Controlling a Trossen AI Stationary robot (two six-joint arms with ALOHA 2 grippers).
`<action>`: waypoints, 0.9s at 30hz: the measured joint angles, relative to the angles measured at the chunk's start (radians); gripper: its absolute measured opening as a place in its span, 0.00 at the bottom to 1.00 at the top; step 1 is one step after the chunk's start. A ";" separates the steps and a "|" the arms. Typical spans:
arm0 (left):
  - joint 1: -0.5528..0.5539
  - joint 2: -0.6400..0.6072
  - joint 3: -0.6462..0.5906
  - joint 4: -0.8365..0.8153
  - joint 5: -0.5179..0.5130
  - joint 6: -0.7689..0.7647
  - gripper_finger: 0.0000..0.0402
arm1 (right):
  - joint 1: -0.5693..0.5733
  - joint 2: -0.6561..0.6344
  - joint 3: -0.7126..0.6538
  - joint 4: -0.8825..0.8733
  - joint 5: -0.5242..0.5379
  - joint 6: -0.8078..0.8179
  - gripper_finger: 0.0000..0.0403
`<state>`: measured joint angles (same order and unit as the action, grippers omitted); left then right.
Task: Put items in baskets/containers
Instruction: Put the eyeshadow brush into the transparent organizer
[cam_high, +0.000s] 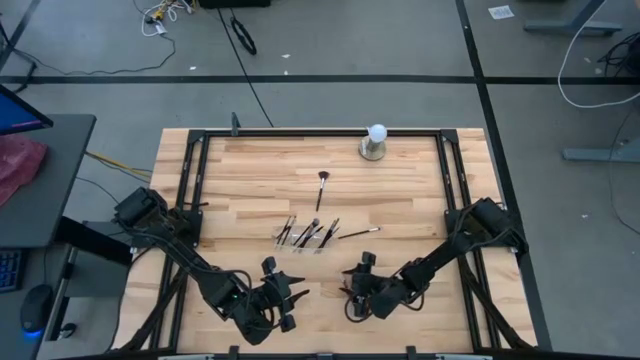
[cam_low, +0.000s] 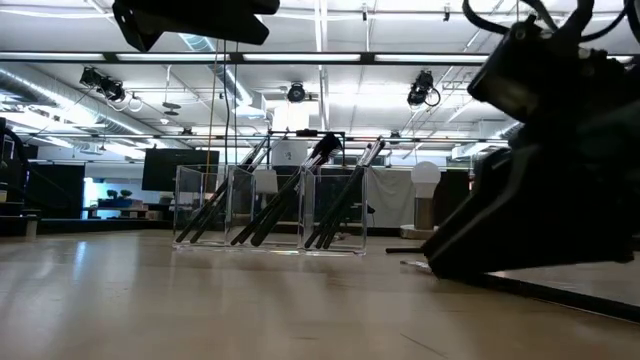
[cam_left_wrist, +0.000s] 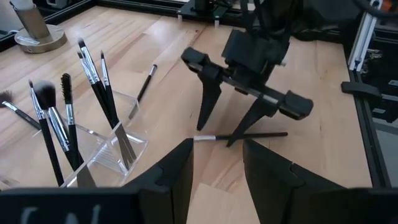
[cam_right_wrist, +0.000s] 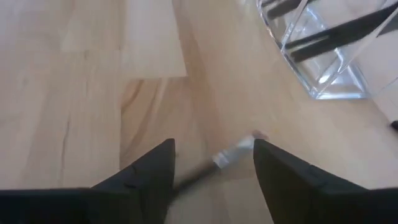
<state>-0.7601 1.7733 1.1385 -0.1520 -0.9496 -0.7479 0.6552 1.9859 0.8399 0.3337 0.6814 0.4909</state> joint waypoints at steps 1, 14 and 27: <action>0.000 0.000 0.000 0.000 0.000 0.000 0.35 | 0.000 0.004 0.001 -0.002 -0.001 0.000 0.54; 0.000 0.000 0.000 0.000 0.000 0.000 0.35 | 0.002 -0.051 0.005 -0.255 -0.002 0.089 0.54; 0.000 0.000 0.000 -0.002 0.000 0.000 0.35 | 0.070 -0.065 -0.124 -0.244 0.065 0.387 0.54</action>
<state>-0.7601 1.7733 1.1385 -0.1543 -0.9493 -0.7479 0.7249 1.9207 0.7159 0.0898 0.7465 0.8774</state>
